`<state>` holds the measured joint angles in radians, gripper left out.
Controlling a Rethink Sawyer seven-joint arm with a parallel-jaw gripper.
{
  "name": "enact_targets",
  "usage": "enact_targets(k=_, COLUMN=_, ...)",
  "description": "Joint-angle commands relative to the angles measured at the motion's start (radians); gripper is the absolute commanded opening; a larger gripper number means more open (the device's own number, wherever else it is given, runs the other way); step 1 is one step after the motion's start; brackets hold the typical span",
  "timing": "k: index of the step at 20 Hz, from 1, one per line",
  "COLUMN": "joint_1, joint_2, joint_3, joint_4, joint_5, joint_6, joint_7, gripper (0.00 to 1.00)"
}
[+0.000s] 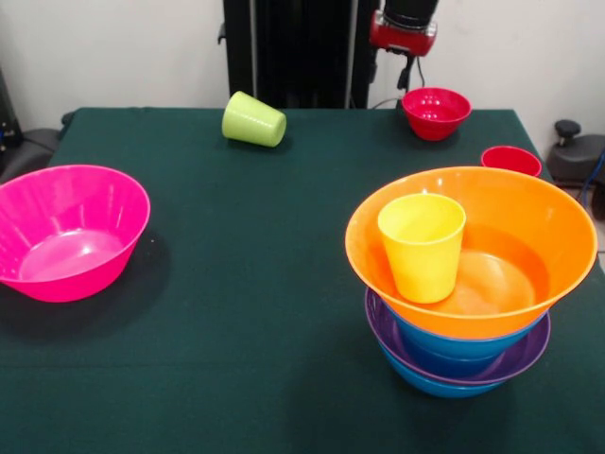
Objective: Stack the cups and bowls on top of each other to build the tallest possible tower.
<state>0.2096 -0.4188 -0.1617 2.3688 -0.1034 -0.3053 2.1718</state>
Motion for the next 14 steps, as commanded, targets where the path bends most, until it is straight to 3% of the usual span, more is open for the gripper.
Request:
enact_targets(k=1, joint_1=0.017, joint_2=-0.006, joint_3=0.114, joint_4=-0.073, joint_5=0.081, joint_6=-0.036, joint_7=0.212, gripper=1.00)
enact_targets(k=14, joint_1=0.115, joint_2=-0.049, joint_3=0.105, joint_4=-0.084, joint_5=0.215, joint_6=0.031, joint_7=0.250, gripper=1.00)
